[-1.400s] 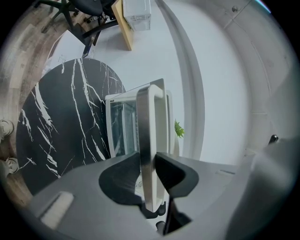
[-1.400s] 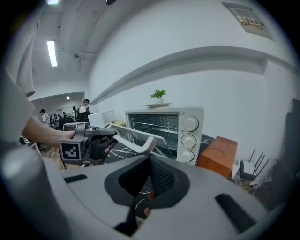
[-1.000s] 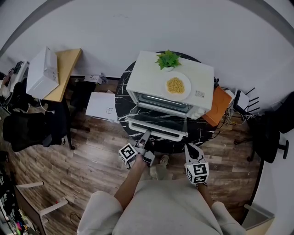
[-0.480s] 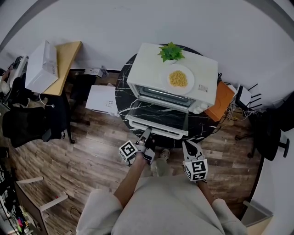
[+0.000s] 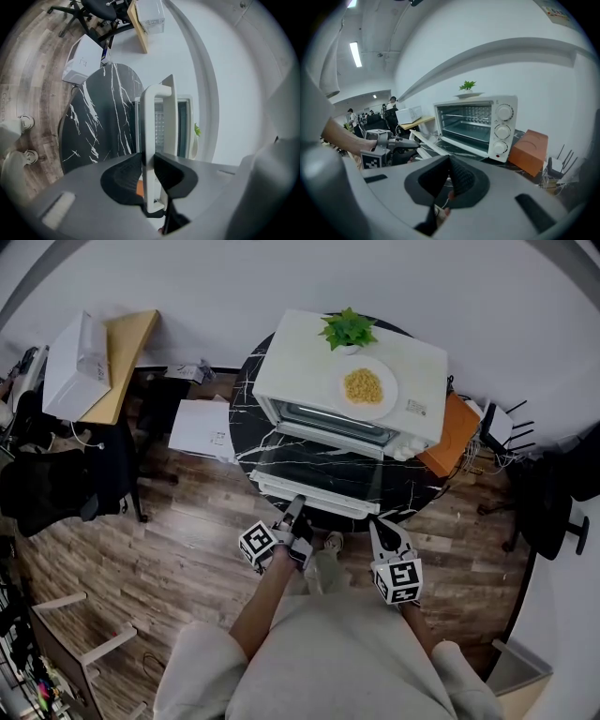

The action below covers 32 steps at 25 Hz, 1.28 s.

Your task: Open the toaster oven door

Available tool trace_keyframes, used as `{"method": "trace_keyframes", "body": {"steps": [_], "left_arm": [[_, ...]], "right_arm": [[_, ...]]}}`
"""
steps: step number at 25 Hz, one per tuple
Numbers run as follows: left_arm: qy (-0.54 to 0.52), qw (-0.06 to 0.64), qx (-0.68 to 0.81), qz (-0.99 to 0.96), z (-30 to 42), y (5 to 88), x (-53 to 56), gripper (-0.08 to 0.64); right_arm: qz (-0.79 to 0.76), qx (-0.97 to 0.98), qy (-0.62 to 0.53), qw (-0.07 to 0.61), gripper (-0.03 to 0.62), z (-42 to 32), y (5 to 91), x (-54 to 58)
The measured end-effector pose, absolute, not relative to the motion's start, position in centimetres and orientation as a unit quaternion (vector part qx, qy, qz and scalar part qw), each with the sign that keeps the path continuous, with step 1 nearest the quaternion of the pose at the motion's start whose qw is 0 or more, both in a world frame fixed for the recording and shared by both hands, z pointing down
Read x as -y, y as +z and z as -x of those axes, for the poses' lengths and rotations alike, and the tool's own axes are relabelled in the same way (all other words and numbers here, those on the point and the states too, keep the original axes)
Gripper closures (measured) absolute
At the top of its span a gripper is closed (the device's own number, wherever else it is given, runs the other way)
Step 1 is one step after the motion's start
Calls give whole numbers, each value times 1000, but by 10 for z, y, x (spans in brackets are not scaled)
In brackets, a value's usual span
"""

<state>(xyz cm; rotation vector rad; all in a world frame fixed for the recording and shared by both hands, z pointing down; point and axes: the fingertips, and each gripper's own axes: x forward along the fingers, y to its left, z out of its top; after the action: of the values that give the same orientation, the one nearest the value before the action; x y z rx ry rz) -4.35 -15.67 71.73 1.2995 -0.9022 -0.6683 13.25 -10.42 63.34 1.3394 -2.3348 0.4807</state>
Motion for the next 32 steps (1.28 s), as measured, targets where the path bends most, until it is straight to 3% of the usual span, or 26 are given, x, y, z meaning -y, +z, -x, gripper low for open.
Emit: {"method": "trace_keyframes", "body": {"steps": [32], "left_arm": [[-255,689,430,-524,47,787,138,486]], "right_arm": [[-468,832,201,220,580,-130,657,100]]}}
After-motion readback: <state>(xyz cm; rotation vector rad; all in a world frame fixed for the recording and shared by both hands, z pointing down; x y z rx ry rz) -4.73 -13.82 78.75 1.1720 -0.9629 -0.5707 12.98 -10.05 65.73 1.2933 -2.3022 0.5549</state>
